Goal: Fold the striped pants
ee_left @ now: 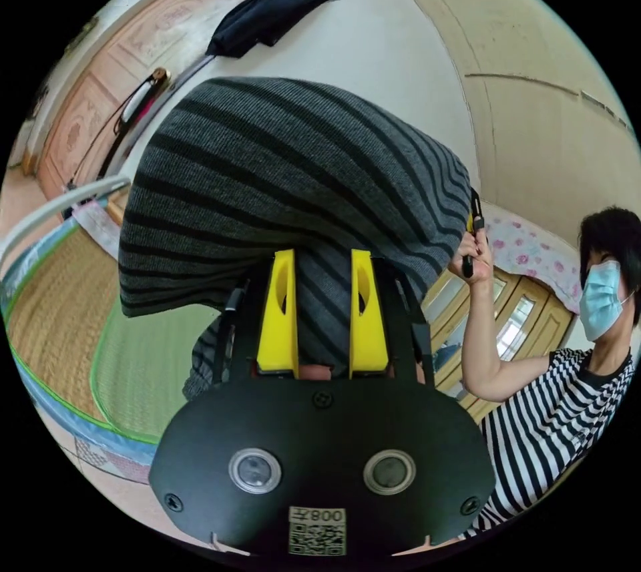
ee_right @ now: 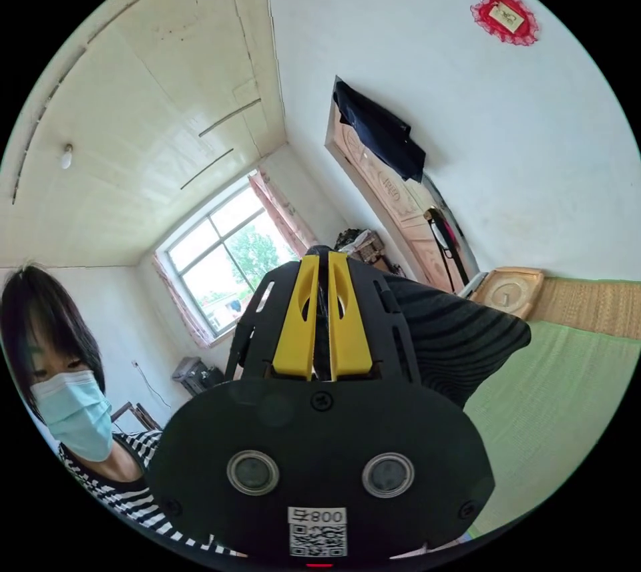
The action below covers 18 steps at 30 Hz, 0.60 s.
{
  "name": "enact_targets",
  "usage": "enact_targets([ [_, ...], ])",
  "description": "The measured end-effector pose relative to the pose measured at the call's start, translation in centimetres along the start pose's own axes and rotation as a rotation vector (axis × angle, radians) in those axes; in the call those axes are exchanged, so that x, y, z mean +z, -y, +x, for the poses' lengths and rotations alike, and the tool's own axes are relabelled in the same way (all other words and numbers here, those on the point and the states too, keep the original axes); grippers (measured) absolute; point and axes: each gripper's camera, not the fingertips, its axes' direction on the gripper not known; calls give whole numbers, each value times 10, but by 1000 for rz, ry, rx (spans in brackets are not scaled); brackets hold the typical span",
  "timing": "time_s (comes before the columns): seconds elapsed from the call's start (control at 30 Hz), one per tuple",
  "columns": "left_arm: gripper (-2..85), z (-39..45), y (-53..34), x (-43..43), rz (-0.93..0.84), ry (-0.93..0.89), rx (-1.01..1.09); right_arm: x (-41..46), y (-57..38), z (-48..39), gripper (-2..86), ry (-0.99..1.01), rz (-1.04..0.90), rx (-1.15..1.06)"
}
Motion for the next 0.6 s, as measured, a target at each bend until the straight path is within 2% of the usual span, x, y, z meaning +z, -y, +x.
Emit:
enact_targets([
  [0.2,102,-8,19,-18,-21,42,17,49,48,20,17,-20,-7,47],
  [0.6,91,-70,-15,-5,-142,-81,-231,182,96,71,18,-188,-159,148],
])
